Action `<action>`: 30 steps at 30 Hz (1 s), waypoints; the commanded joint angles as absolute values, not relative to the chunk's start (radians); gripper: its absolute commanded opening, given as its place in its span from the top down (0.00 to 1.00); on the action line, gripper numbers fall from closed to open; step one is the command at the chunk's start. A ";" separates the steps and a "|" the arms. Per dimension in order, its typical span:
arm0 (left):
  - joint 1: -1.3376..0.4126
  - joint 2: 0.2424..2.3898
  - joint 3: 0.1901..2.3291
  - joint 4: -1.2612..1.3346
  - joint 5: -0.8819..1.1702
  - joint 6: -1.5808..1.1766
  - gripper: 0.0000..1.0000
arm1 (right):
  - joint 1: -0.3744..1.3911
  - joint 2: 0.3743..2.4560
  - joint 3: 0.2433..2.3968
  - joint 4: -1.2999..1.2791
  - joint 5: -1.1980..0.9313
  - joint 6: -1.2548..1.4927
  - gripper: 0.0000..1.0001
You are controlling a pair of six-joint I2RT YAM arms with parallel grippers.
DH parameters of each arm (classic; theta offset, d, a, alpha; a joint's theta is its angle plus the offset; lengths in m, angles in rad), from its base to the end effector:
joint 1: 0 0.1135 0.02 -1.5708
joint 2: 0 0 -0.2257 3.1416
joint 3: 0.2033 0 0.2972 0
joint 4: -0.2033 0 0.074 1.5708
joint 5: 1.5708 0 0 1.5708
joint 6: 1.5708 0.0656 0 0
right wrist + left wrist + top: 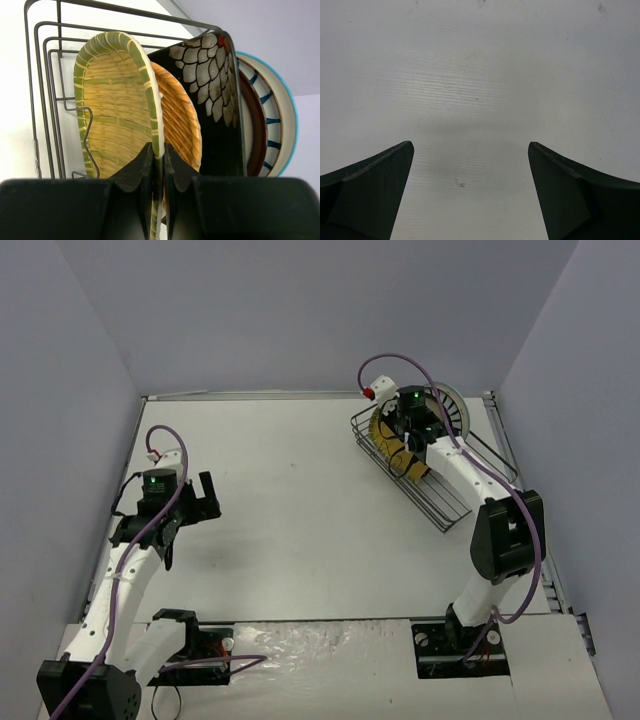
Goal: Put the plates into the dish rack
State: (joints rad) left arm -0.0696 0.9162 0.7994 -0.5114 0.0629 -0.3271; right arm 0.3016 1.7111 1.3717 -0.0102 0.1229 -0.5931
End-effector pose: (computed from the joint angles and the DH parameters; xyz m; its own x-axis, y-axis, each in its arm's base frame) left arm 0.2905 -0.0244 0.2363 -0.5938 -0.2800 -0.7543 -0.0746 0.9526 -0.2949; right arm 0.4576 0.1339 0.2490 -0.1679 -0.6332 -0.7556 -0.3361 0.7573 -0.5599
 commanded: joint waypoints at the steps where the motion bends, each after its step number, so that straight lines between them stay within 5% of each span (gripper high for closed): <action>1: -0.060 0.899 0.838 -0.477 0.046 -0.313 0.03 | 0.309 1.710 1.383 0.108 0.112 -0.545 0.95; 5: -0.060 0.888 0.834 -0.486 0.040 -0.315 0.03 | 0.314 1.697 1.386 0.100 0.128 -0.511 0.82; 13: -0.059 0.864 0.865 -0.474 0.053 -0.341 0.03 | 0.317 1.555 1.406 0.043 0.076 -0.421 0.32; 20: -0.060 0.850 1.049 -0.582 0.057 -0.379 0.03 | 0.314 1.343 1.434 -0.030 0.082 -0.318 0.01; 30: -0.060 0.776 1.352 -0.782 -0.026 -0.283 0.03 | 0.311 0.824 1.274 -0.073 0.290 -0.044 0.00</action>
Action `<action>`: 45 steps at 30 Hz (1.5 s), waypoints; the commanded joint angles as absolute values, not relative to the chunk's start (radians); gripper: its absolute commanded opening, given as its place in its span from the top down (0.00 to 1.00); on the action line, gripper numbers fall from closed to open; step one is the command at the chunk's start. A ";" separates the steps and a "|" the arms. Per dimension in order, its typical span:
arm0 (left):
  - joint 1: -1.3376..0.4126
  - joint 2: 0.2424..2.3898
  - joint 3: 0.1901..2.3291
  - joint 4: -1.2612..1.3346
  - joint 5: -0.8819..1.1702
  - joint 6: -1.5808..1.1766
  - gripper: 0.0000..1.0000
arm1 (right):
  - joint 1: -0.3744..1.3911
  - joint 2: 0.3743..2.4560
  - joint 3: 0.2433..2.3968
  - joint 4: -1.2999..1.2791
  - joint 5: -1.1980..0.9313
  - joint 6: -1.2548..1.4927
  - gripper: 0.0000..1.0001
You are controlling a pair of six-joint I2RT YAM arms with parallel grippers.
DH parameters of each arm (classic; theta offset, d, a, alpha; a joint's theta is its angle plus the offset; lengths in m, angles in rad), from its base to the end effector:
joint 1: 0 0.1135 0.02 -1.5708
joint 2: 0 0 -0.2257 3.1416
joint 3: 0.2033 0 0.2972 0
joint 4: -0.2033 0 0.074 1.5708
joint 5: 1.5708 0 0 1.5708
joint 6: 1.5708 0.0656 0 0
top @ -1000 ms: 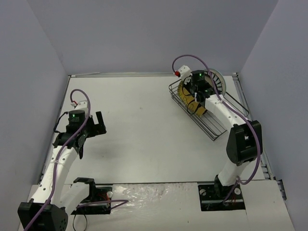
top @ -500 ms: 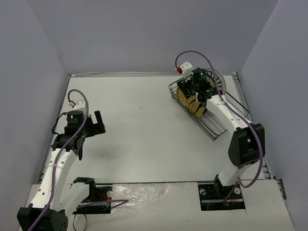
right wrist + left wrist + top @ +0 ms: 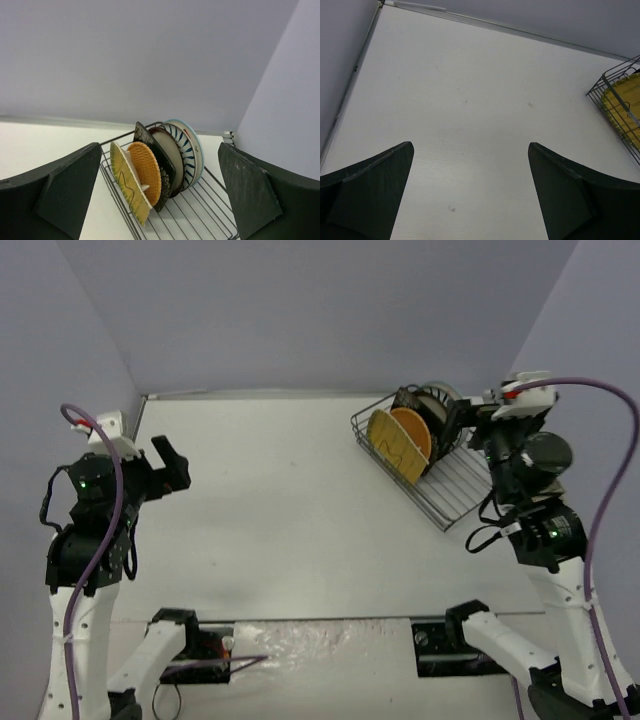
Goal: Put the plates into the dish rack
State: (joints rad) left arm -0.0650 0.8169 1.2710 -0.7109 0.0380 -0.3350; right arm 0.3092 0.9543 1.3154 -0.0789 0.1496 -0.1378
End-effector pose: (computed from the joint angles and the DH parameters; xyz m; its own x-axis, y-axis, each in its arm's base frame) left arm 0.2351 -0.0178 0.4242 -0.2728 -0.3115 -0.9103 0.0126 0.9449 -0.3271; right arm 0.2640 0.0741 0.4953 0.2854 -0.0514 -0.9570 -0.1265 0.9878 -0.0908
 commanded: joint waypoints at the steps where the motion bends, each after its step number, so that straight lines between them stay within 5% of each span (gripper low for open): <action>1: -0.060 0.766 1.359 -0.801 -0.033 -0.276 0.03 | 0.312 0.781 1.266 -0.083 0.294 -0.054 0.00; 13: -0.071 0.570 1.373 -1.025 -0.238 -0.283 0.03 | 0.322 0.478 1.213 -0.357 0.324 -0.016 0.00; 21: -0.072 0.504 1.338 -1.118 -0.178 -0.332 0.03 | 0.330 0.368 1.190 -0.403 0.367 0.030 0.00; 45: -0.080 0.468 1.258 -1.143 -0.106 -0.382 0.03 | 0.330 0.330 1.184 -0.488 0.342 0.048 0.00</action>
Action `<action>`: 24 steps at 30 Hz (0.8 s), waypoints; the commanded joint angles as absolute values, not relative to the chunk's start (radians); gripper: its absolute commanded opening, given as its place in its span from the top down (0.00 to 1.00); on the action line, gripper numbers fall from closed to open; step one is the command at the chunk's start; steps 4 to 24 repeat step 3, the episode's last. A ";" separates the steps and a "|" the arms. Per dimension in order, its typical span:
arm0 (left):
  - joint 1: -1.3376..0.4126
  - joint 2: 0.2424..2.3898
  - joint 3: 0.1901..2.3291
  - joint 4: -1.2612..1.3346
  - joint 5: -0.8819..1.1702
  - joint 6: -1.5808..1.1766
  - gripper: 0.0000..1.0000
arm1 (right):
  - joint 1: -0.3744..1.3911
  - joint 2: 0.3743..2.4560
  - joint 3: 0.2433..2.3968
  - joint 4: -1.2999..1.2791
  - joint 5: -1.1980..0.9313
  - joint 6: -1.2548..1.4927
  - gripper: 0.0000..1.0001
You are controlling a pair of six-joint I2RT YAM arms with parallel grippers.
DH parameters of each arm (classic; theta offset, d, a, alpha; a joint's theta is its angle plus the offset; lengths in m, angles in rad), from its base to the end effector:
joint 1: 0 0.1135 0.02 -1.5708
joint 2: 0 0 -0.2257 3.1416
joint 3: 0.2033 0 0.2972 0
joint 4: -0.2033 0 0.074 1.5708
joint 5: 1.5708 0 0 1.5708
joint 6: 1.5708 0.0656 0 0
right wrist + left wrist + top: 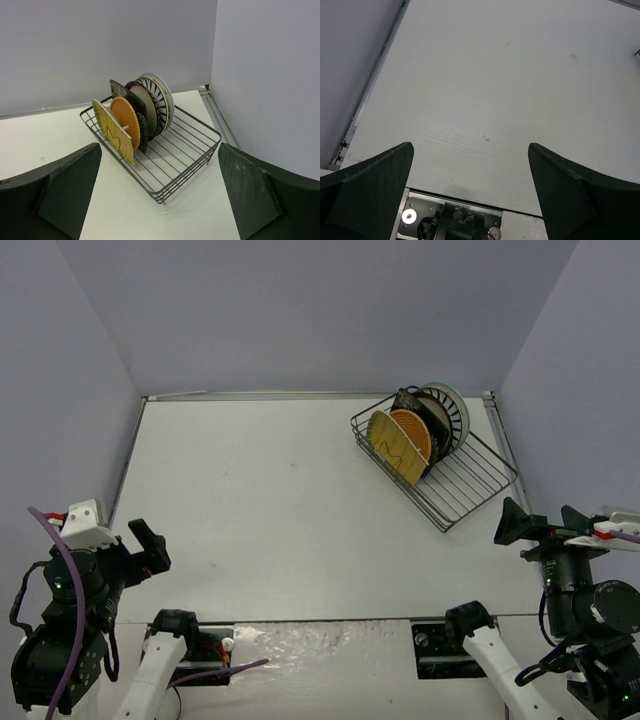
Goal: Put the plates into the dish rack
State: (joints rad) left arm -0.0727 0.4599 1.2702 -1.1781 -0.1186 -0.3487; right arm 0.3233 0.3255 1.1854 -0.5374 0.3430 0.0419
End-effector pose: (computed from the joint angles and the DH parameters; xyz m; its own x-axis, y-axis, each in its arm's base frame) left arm 0.1050 0.0001 0.4159 -0.3241 -0.3166 -0.8915 -0.1582 0.9472 -0.2788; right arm 0.0823 0.0043 0.4884 0.3004 0.1423 -0.9431 -0.0093 0.9892 0.1462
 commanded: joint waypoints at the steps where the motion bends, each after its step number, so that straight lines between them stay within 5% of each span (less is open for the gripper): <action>1: -0.080 0.463 1.241 -1.128 -0.101 -0.400 0.03 | 0.330 0.331 1.184 -0.492 0.333 0.048 0.00; 24: -0.078 0.463 1.213 -1.109 -0.097 -0.416 0.03 | 0.330 0.334 1.186 -0.498 0.326 0.046 0.00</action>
